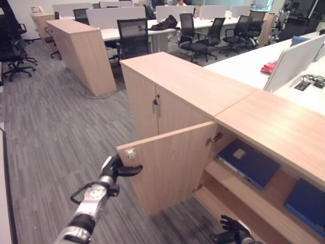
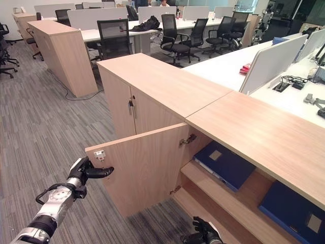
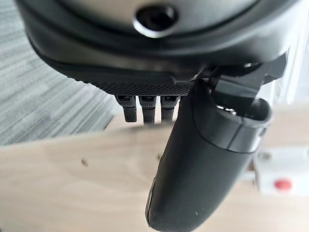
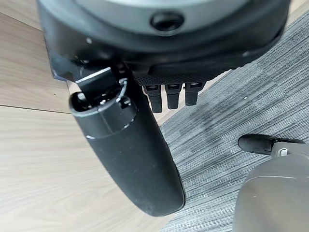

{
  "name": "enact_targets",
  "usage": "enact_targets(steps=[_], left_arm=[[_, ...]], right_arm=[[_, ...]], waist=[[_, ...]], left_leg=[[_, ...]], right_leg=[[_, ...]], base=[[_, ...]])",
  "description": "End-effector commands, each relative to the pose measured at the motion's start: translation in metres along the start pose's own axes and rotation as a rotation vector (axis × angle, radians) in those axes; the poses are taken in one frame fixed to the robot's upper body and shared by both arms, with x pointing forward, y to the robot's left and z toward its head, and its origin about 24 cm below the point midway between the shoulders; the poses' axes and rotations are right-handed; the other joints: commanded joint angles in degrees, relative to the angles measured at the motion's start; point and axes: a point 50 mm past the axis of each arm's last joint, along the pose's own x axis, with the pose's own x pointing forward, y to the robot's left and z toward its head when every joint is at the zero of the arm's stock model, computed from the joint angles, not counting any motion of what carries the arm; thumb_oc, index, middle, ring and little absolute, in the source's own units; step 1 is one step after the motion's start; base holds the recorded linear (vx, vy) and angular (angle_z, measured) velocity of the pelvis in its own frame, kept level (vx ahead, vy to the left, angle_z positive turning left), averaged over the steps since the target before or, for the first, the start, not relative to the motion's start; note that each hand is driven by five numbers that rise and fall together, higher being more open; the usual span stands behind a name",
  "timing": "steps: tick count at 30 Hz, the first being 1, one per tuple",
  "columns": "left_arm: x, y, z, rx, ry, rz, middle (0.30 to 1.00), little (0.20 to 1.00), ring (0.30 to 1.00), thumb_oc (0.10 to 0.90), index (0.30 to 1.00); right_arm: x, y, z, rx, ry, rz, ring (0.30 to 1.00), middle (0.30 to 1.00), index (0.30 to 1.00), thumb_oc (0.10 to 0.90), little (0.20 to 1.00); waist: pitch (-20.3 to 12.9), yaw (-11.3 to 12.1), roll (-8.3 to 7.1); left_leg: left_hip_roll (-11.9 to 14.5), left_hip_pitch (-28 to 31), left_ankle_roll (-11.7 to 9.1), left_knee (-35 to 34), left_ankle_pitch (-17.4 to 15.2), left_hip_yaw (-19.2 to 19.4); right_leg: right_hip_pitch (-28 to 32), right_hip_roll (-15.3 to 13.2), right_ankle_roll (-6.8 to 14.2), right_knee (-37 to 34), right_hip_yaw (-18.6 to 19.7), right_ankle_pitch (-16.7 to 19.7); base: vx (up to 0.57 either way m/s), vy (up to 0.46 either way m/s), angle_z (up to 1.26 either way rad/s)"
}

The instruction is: Put the empty folder in the office cabinet

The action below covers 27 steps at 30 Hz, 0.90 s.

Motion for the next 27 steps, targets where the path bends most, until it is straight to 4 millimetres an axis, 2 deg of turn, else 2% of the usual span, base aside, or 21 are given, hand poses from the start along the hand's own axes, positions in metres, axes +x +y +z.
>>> enact_targets(steps=[1, 2, 3, 5, 6, 9, 10, 11, 12, 13, 14, 16, 17, 18, 20, 21, 23, 25, 26, 27], left_arm=[[0.012, -0.041, 0.050, 0.049, -0.228, -0.206, 0.900, 0.900, 0.900, 0.800, 0.900], [0.011, -0.041, 0.050, 0.049, -0.228, -0.206, 0.900, 0.900, 0.900, 0.800, 0.900], [0.001, -0.054, 0.029, 0.056, -0.177, -0.286, 0.900, 0.900, 0.900, 0.800, 0.900], [-0.003, -0.058, 0.024, 0.060, -0.165, -0.318, 0.900, 0.900, 0.900, 0.800, 0.900], [-0.013, -0.068, 0.014, 0.088, -0.144, -0.400, 0.900, 0.900, 0.900, 0.800, 0.900], [-0.021, -0.073, 0.017, 0.095, -0.174, -0.452, 0.900, 0.900, 0.900, 0.800, 0.900], [-0.026, -0.076, 0.020, 0.073, -0.198, -0.474, 0.900, 0.900, 0.900, 0.800, 0.900], [-0.026, -0.075, 0.021, 0.073, -0.198, -0.474, 0.900, 0.900, 0.900, 0.800, 0.900], [-0.029, -0.077, 0.026, 0.054, -0.222, -0.485, 0.900, 0.900, 0.900, 0.800, 0.900], [-0.029, -0.076, 0.027, 0.054, -0.223, -0.484, 0.900, 0.900, 0.900, 0.800, 0.900], [-0.034, -0.075, 0.029, 0.044, -0.233, -0.500, 0.900, 0.900, 0.900, 0.800, 0.900], [-0.042, -0.070, 0.025, 0.047, -0.222, -0.515, 0.900, 0.900, 0.900, 0.800, 0.900], [-0.045, -0.069, 0.022, 0.042, -0.214, -0.515, 0.900, 0.900, 0.900, 0.800, 0.900], [-0.046, -0.068, 0.022, 0.042, -0.213, -0.514, 0.900, 0.900, 0.900, 0.800, 0.900], [-0.051, -0.066, 0.018, 0.029, -0.211, -0.508, 0.900, 0.900, 0.900, 0.800, 0.900], [-0.055, -0.069, 0.019, 0.015, -0.225, -0.519, 0.900, 0.900, 0.900, 0.800, 0.900], [-0.056, -0.069, 0.019, 0.004, -0.229, -0.512, 0.900, 0.900, 0.900, 0.800, 0.900], [-0.058, -0.076, 0.016, -0.039, -0.228, -0.528, 0.900, 0.900, 0.900, 0.800, 0.900], [-0.058, -0.076, 0.016, -0.039, -0.228, -0.528, 0.900, 0.900, 0.900, 0.800, 0.900], [-0.059, -0.082, 0.015, -0.064, -0.232, -0.542, 0.900, 0.900, 0.900, 0.800, 0.900]], right_arm=[[0.009, -0.022, 0.041, -0.088, -0.126, -0.046, 0.900, 0.900, 0.900, 0.800, 0.900], [0.009, -0.022, 0.041, -0.088, -0.125, -0.046, 0.900, 0.900, 0.900, 0.800, 0.900], [0.009, -0.025, 0.045, -0.072, -0.137, -0.059, 0.900, 0.900, 0.900, 0.800, 0.900], [0.009, -0.025, 0.044, -0.063, -0.139, -0.061, 0.900, 0.900, 0.900, 0.800, 0.900], [0.007, -0.027, 0.043, -0.036, -0.146, -0.068, 0.900, 0.900, 0.900, 0.800, 0.900], [0.009, -0.031, 0.056, -0.008, -0.190, -0.097, 0.900, 0.900, 0.900, 0.800, 0.900], [0.011, -0.032, 0.067, 0.023, -0.225, -0.114, 0.900, 0.900, 0.900, 0.800, 0.900], [0.011, -0.032, 0.067, 0.024, -0.225, -0.113, 0.900, 0.900, 0.900, 0.800, 0.900], [0.014, -0.033, 0.081, 0.052, -0.261, -0.135, 0.900, 0.900, 0.900, 0.800, 0.900], [0.014, -0.033, 0.081, 0.053, -0.262, -0.135, 0.900, 0.900, 0.900, 0.800, 0.900], [0.016, -0.033, 0.090, 0.068, -0.281, -0.152, 0.900, 0.900, 0.900, 0.800, 0.900], [0.018, -0.030, 0.094, 0.052, -0.286, -0.149, 0.900, 0.900, 0.900, 0.800, 0.900], [0.019, -0.029, 0.096, 0.045, -0.290, -0.145, 0.900, 0.900, 0.900, 0.800, 0.900], [0.019, -0.028, 0.096, 0.044, -0.290, -0.144, 0.900, 0.900, 0.900, 0.800, 0.900], [0.020, -0.029, 0.096, 0.023, -0.280, -0.145, 0.900, 0.900, 0.900, 0.800, 0.900], [0.021, -0.032, 0.093, 0.036, -0.260, -0.162, 0.900, 0.900, 0.900, 0.800, 0.900], [0.021, -0.033, 0.089, 0.051, -0.246, -0.165, 0.900, 0.900, 0.900, 0.800, 0.900], [0.021, -0.036, 0.084, 0.071, -0.223, -0.173, 0.900, 0.900, 0.900, 0.800, 0.900], [0.021, -0.036, 0.084, 0.071, -0.223, -0.174, 0.900, 0.900, 0.900, 0.800, 0.900], [0.020, -0.039, 0.083, 0.056, -0.219, -0.176, 0.900, 0.900, 0.900, 0.800, 0.900]], waist=[[-0.04, 0.87, 1.71], [-0.06, 0.90, 1.71], [0.47, 1.03, 1.84], [0.60, 1.13, 1.88], [1.03, 1.08, 1.96], [2.76, 1.03, 1.83], [3.94, 1.03, 1.88], [3.80, 1.12, 1.86], [5.48, 1.24, 2.24], [5.43, 1.41, 2.26], [6.32, 3.15, 3.67], [6.08, 4.98, 4.30], [5.76, 5.65, 4.09], [5.80, 5.65, 3.98], [4.65, 7.07, 3.56], [3.84, 7.31, 4.03], [3.59, 6.84, 4.66], [3.16, 5.40, 6.58], [3.21, 5.39, 6.60], [3.23, 4.12, 7.90]], left_leg=[[0.24, 2.52, -0.85, -0.12, -4.99, 2.93], [0.23, 2.54, -0.85, -0.12, -5.01, 2.96], [0.07, 2.70, -0.52, -0.12, -5.11, 3.33], [-0.04, 2.76, -0.41, -0.12, -5.18, 3.42], [-0.21, 2.71, -0.26, -0.12, -5.23, 3.57], [-0.42, 1.30, -0.02, -0.12, -5.16, 4.94], [-0.12, -0.73, -0.08, -0.06, -4.49, 6.07], [-0.12, -0.89, -0.08, -0.04, -4.49, 6.18], [0.74, -2.98, -0.08, 0.23, -3.30, 7.53], [0.79, -3.11, -0.09, 0.28, -3.37, 7.70], [2.42, -5.08, -0.09, 1.02, -2.51, 10.49], [3.34, -6.08, -0.06, 2.24, -1.69, 14.40], [3.35, -6.14, 0.00, 2.76, -1.54, 16.13], [3.27, -6.03, 0.02, 2.78, -1.59, 16.21], [3.43, -5.94, -0.06, 3.20, -1.22, 19.50], [3.65, -5.54, -0.48, 3.30, -0.82, 20.93], [3.96, -5.06, -0.81, 3.20, -0.56, 21.34], [4.97, -3.24, -2.00, 2.58, 0.46, 21.85], [4.98, -3.18, -2.01, 2.56, 0.46, 21.85], [6.05, -2.52, -2.96, 2.49, 1.53, 22.82]], right_leg=[[-0.13, -3.45, 6.31, 3.94, -2.81, -3.04], [-0.15, -3.45, 6.32, 3.98, -2.78, -3.07], [-0.59, -3.66, 6.43, 4.65, -2.56, -3.07], [-0.68, -3.75, 6.45, 4.81, -2.45, -3.06], [-0.75, -3.99, 6.55, 4.62, -2.41, -2.94], [-3.13, -4.43, 7.42, 3.81, -1.70, -0.88], [-5.58, -4.66, 8.09, 3.52, -0.69, 0.51], [-5.82, -4.64, 8.09, 3.56, -0.57, 0.55], [-9.21, -5.29, 8.66, 5.76, -0.70, 2.78], [-9.56, -5.22, 8.66, 6.05, -0.50, 2.68], [-10.04, -6.75, 7.83, 9.46, -7.75, -0.31], [-8.26, -9.60, 6.44, 12.96, -16.38, -3.14], [-7.01, -10.65, 6.45, 13.91, -18.53, -3.28], [-7.00, -10.75, 6.50, 14.02, -18.43, -3.36], [-4.15, -11.75, 7.07, 12.20, -20.34, -3.00], [-2.96, -11.34, 7.40, 9.05, -19.33, -2.74], [-2.92, -10.92, 7.40, 7.98, -18.23, -2.53], [-0.88, -8.75, 6.97, 3.64, -16.23, -2.45], [-0.82, -8.73, 6.97, 3.60, -16.23, -2.43], [0.09, -7.39, 6.63, 1.54, -15.03, -2.62]], base=[[0.00, 0.000, 0.00], [0.00, 0.068, -0.05], [0.00, 0.058, -0.07], [0.00, 0.058, -0.08], [-0.01, 0.059, -0.09], [-0.22, 0.014, -0.09], [-0.15, -0.027, -0.30], [-0.36, -0.109, -0.59], [-0.21, -0.081, -0.67], [-0.41, -0.115, -0.93], [-0.29, -0.038, -1.03], [-0.28, -0.050, -1.37], [-0.12, -0.037, -0.94], [-0.06, -0.046, -0.70], [-0.02, -0.121, -0.67], [-0.01, -0.146, -0.52], [0.04, -0.139, -0.65], [0.07, -0.171, -0.57], [0.02, -0.202, -0.33], [-0.01, -0.098, -0.24]])
